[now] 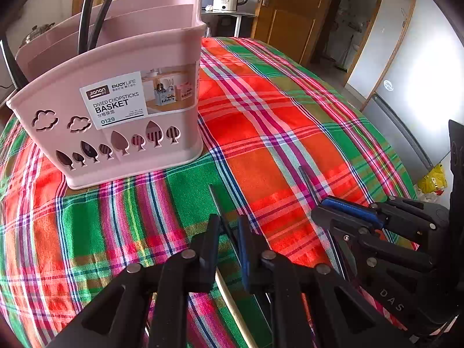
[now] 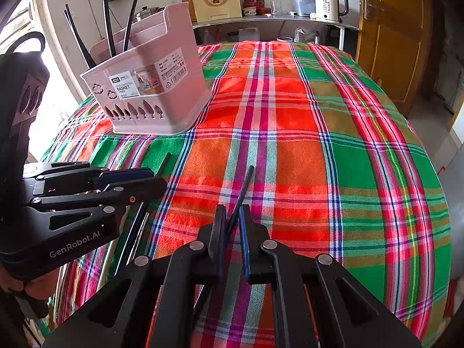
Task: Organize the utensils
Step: 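Move both grippers back toward the remaining chopsticks on the cloth, then close the left gripper on a black chopstick while the right gripper grasps another, then lift the left gripper's black chopstick over the pink basket while the right gripper carries its own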
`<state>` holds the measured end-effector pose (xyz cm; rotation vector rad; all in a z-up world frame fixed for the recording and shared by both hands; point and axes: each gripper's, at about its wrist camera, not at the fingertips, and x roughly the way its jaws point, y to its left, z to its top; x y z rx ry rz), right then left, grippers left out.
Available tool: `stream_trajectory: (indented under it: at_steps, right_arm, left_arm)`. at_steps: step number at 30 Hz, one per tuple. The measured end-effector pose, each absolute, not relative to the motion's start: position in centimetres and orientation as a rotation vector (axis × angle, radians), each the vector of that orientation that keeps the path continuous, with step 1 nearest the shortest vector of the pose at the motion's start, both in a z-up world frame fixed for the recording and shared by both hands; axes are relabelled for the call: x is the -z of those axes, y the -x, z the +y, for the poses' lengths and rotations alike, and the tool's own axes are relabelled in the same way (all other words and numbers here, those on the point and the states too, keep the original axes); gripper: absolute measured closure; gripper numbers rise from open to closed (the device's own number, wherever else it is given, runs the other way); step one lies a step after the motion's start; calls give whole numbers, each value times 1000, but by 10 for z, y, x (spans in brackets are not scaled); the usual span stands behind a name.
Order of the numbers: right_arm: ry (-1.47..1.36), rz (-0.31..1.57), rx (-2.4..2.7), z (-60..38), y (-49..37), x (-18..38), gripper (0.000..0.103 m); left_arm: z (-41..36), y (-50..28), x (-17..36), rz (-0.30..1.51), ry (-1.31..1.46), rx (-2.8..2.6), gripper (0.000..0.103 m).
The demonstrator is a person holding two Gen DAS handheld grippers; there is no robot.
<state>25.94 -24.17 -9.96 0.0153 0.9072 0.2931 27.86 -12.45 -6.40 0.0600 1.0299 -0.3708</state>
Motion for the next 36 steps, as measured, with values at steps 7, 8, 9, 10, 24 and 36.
stream_trajectory:
  at_steps: [7, 8, 9, 10, 24, 36]
  right_arm:
    - [-24, 910, -295, -242, -262, 99, 95]
    - [-27, 910, -297, -242, -262, 99, 95]
    - [-29, 909, -299, -242, -262, 98, 95]
    - [-30, 906, -301, -243, -262, 96, 95]
    - [-61, 732, -348, -248, -234, 19, 97]
    - [-63, 555, -347, -248, -210, -42, 98]
  left_arm:
    - [-120, -283, 63, 1045, -8, 384, 97]
    - [-119, -284, 62, 1049, 2, 393, 97]
    - [-119, -284, 61, 1050, 10, 398, 97]
    - [-118, -283, 59, 1048, 22, 406, 97]
    - [-85, -248, -49, 840, 106, 479, 99]
    - [-49, -228, -117, 693, 115, 470, 99]
